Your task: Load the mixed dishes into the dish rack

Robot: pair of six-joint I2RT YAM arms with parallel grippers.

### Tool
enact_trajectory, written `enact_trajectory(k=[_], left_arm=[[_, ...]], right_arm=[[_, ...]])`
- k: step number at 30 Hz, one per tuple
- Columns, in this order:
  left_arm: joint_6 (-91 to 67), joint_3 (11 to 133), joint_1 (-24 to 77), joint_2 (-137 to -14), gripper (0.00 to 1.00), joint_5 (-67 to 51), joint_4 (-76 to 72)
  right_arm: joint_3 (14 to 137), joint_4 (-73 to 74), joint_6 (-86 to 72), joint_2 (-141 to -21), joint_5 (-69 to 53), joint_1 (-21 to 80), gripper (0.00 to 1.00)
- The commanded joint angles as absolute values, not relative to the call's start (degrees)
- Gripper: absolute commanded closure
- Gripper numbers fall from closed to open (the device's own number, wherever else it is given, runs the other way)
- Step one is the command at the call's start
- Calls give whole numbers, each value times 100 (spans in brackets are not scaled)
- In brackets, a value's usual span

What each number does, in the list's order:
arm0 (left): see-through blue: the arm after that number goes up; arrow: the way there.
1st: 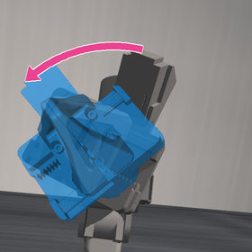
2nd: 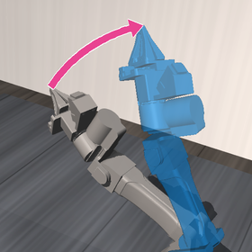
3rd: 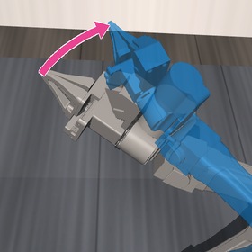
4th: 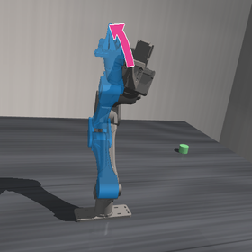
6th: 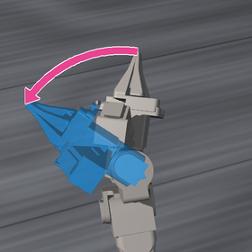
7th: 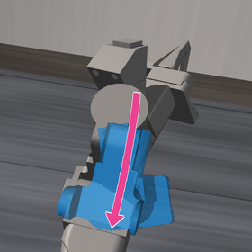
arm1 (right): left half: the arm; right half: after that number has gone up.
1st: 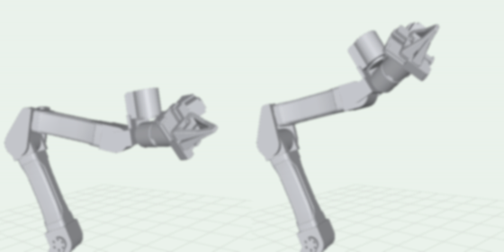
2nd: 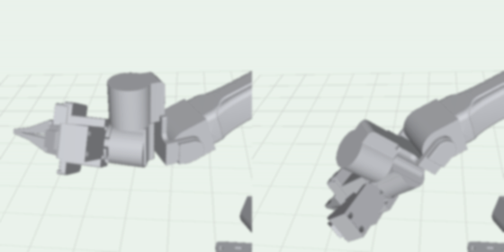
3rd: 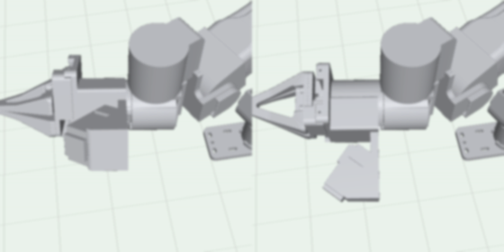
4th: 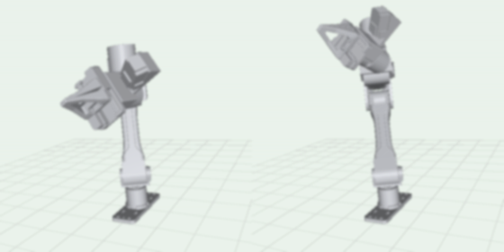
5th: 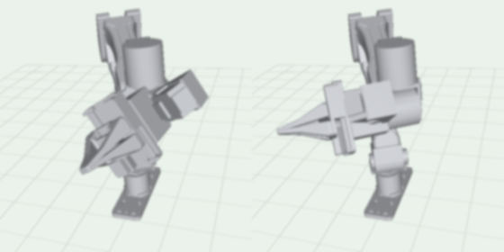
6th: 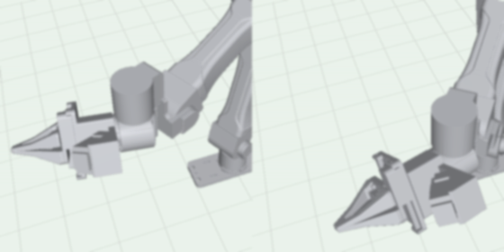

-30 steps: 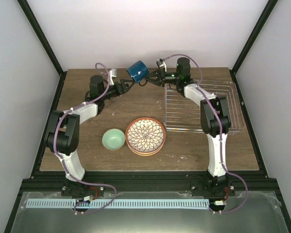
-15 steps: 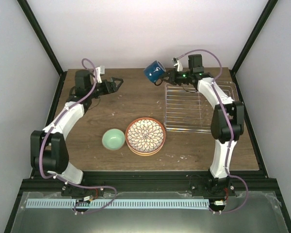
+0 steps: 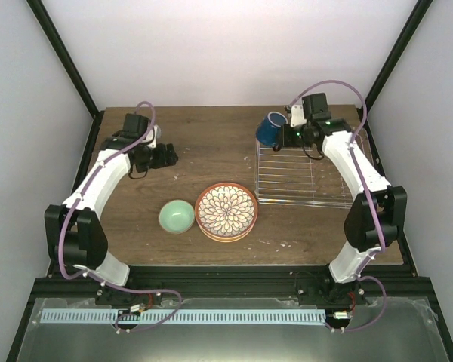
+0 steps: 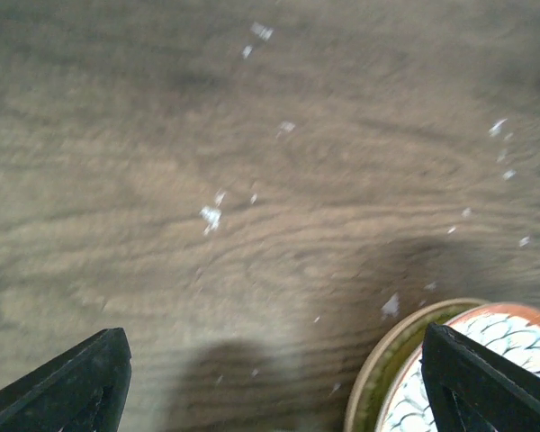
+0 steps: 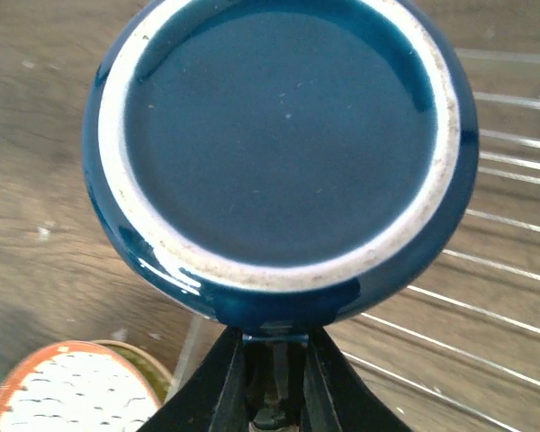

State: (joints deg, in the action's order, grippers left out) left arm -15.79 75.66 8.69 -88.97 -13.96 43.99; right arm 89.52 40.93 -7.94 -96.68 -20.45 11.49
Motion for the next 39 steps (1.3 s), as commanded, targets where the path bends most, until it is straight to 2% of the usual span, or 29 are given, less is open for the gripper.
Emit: enact_trajectory(k=[1, 6, 24, 39], left_arm=[[-1533, 7589, 1031, -8724, 10, -573, 5355], [-1594, 7267, 1032, -8550, 10, -625, 5385], [-1629, 6959, 1045, -8376, 11, -660, 5217], [-1502, 7176, 1046, -8577, 11, -712, 5137]], right_arm=[[8671, 3967, -593, -9485, -1242, 1153, 97], [8291, 3637, -592, -9549, -1010, 1159, 98], [8391, 3104, -477, -10098, -878, 1175, 98], [9341, 2989, -582, -10933, -971, 1252, 98]])
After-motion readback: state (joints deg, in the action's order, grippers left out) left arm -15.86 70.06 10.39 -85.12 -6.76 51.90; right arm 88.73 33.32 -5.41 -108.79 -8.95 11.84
